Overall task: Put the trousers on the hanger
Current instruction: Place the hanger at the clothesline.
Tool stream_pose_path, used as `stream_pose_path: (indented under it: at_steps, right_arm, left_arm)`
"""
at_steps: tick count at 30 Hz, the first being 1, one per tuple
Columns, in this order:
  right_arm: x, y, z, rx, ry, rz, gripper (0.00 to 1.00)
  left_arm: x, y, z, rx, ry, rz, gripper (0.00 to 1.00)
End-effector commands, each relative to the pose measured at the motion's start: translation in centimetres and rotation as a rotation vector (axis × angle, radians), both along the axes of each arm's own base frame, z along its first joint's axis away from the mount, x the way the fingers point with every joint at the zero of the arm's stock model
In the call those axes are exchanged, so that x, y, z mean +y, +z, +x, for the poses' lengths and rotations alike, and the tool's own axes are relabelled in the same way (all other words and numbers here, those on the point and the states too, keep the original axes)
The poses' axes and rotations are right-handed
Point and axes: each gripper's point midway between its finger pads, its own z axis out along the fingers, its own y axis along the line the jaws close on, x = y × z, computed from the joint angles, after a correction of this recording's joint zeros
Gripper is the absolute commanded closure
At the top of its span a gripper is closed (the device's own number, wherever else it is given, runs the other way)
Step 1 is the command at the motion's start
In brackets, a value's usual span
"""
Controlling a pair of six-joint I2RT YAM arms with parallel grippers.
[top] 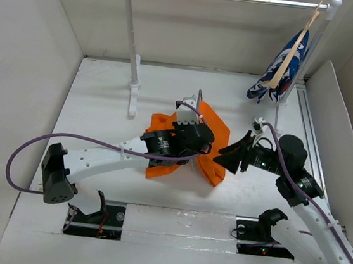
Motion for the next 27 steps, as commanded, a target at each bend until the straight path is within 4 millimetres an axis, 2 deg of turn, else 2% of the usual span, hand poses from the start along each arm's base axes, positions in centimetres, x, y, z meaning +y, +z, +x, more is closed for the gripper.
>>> stream_pose_path:
  at_steps: [1,2,5,6,7,9,10,11,15,22,25,26,27]
  right_arm:
    - [2.8,3.6,-2.5,-0.01,0.094,0.163,0.42]
    - [3.9,3.9,-3.4,-0.012,0.117,0.177,0.38]
    - [5.5,4.6,-3.6,-0.018,0.113,0.199,0.3]
    - [7.0,4.5,-4.3,-0.013,0.154,0.199,0.28]
    - [8.1,4.5,-4.1,-0.023,0.146,0.188,0.27]
    - [8.5,5.0,-3.6,-0.033,0.12,0.186,0.27]
    - [9.4,4.1,-3.4,-0.025,0.123,0.146,0.26]
    - [9.4,5.0,-2.7,-0.047,0.085,0.146,0.26]
    - [9.6,5.0,-1.5,-0.073,0.022,0.125,0.26]
    - [10.0,3.4,-0.6,-0.069,-0.047,0.096,0.27]
    - [10.5,3.1,-0.4,-0.055,-0.058,0.15,0.41]
    - [10.7,2.9,-0.5,-0.046,-0.047,0.158,0.58]
    - [11.0,2.8,-0.5,-0.042,-0.038,0.165,0.65]
  left_arm:
    - [0.0,8.6,1.7,-0.175,0.082,-0.214,1.0]
    - [-0.1,8.8,1.8,-0.184,0.083,-0.216,1.0]
    - [-0.7,9.7,2.3,-0.213,0.085,-0.221,1.0]
    - [-1.0,10.1,2.5,-0.219,0.083,-0.224,1.0]
    - [-1.7,10.7,2.3,-0.229,0.062,-0.23,1.0]
    - [-1.8,10.9,2.2,-0.231,0.047,-0.23,1.0]
    - [-2.0,11.2,2.2,-0.235,0.041,-0.239,1.0]
    - [-1.9,11.2,2.1,-0.236,0.04,-0.237,1.0]
    - [-1.2,11.8,1.6,-0.231,0.025,-0.261,1.0]
    - [-0.7,11.5,1.2,-0.209,0.025,-0.27,1.0]
    - [-1.2,11.6,1.1,-0.203,0.01,-0.275,1.0]
    - [-1.3,11.6,1.1,-0.201,0.007,-0.275,1.0]
    - [-1.5,11.6,1.1,-0.198,0.003,-0.272,1.0]
